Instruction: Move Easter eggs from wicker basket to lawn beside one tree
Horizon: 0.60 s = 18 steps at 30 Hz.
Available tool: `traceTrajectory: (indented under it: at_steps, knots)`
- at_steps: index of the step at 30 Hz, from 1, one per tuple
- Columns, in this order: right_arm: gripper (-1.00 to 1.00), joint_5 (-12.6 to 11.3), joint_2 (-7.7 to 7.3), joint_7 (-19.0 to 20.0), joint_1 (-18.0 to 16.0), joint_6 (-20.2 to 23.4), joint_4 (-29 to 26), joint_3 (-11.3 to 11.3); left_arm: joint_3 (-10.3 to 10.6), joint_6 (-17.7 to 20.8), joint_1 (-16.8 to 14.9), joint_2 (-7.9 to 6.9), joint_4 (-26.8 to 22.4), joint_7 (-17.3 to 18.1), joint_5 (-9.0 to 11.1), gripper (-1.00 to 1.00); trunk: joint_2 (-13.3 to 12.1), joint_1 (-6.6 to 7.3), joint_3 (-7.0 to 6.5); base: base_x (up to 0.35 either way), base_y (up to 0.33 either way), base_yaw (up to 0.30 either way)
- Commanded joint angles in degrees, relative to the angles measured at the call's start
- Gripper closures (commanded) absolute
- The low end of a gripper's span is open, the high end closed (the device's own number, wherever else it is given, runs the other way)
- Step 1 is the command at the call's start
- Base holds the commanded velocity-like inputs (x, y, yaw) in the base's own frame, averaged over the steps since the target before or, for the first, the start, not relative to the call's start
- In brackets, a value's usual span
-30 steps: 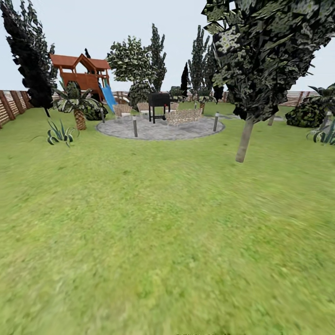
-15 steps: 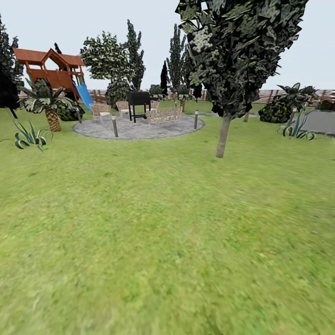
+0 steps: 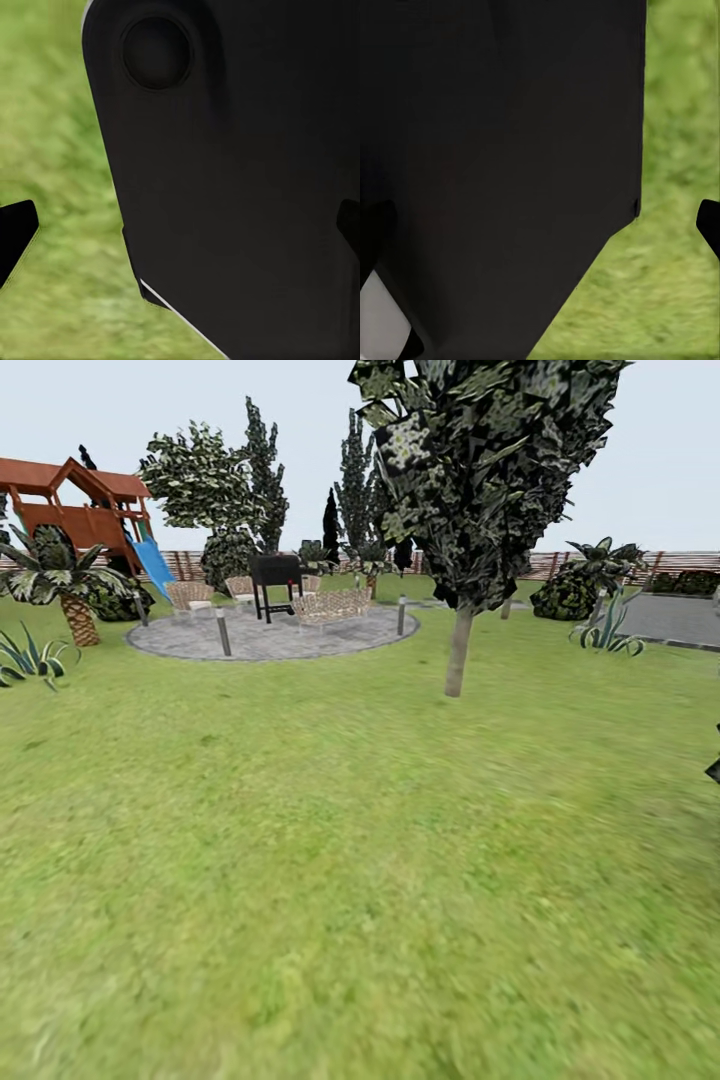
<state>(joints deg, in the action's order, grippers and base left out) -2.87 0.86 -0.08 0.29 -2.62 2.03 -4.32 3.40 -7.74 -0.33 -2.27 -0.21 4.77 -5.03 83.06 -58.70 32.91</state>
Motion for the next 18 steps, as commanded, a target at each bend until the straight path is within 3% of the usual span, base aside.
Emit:
traceTrajectory:
  at_steps: [1,7,18]
  knots:
    - [-1.00,-0.30,0.01,-0.01,-0.02,-0.28,0.08,-0.39,0.29,-0.26,-0.03,-0.02,0.03,-0.02,-0.43,-1.00,0.02,-0.03,0.04,0.286,0.000,-0.013]
    - [-1.00,-0.30,0.00,-0.01,-0.02,-0.28,0.08,-0.42,0.31,-0.26,-0.03,-0.02,0.03,-0.02,-0.47,-1.00,0.02,-0.03,0.04,0.317,0.000,-0.134]
    - [-1.00,-0.30,0.03,-0.01,-0.02,-0.28,0.08,-0.38,0.29,-0.26,-0.05,-0.02,0.03,-0.02,-2.19,-1.00,0.02,-0.03,0.04,0.333,0.000,-0.269]
